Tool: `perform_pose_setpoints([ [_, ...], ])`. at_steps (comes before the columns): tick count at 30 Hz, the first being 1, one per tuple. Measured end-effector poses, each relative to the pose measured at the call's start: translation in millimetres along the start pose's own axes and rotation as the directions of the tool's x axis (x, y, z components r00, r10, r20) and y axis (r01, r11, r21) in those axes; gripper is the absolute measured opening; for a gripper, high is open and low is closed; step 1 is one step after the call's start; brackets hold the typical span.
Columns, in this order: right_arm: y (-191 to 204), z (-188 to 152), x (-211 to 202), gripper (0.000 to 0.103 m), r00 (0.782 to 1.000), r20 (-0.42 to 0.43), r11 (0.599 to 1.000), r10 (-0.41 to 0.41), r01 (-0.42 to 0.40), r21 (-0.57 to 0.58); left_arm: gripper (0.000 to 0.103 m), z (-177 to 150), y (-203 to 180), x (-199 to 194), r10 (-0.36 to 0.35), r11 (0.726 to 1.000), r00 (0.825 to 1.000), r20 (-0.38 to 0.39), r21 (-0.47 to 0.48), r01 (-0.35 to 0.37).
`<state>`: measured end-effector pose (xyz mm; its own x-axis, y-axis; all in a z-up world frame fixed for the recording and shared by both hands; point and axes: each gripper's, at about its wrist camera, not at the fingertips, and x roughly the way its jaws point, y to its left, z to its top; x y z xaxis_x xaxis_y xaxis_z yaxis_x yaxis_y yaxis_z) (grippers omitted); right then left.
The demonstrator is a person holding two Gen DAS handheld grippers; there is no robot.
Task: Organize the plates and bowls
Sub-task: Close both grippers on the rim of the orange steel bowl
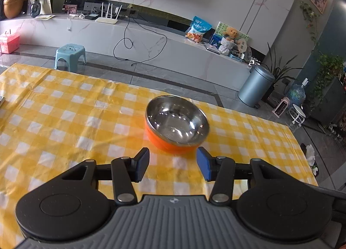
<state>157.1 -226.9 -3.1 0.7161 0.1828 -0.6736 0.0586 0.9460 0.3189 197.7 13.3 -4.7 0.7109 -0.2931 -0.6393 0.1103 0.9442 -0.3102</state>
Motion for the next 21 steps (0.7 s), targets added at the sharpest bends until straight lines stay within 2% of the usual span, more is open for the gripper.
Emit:
perform_pose_setpoints([
  [5,7.3,27.3,43.1,0.046,1.0,-0.029,1.0,0.001,-0.001,0.001,0.057,17.3,7.3,32.4,0.046,0.999,0.999,-0.007,0.02,-0.045],
  [9,10.6,42.2,76.8,0.046,0.998,-0.065,1.0,-0.012,0.013,0.01,0.057,29.6,13.0,57.1,0.052,0.999,0.998,-0.031,0.017,-0.052],
  [16,12.6,53.1,120.0,0.045,0.993,-0.112,0.999,-0.036,0.04,0.031,0.057,34.8,14.0,91.2,0.076,0.997,0.994,-0.08,0.03,-0.074],
  [21,16.8,56.4,142.5,0.044,0.99,-0.136,0.998,-0.047,0.051,0.028,0.05,35.7,18.5,107.9,0.099,0.995,0.989,-0.106,0.024,-0.097],
])
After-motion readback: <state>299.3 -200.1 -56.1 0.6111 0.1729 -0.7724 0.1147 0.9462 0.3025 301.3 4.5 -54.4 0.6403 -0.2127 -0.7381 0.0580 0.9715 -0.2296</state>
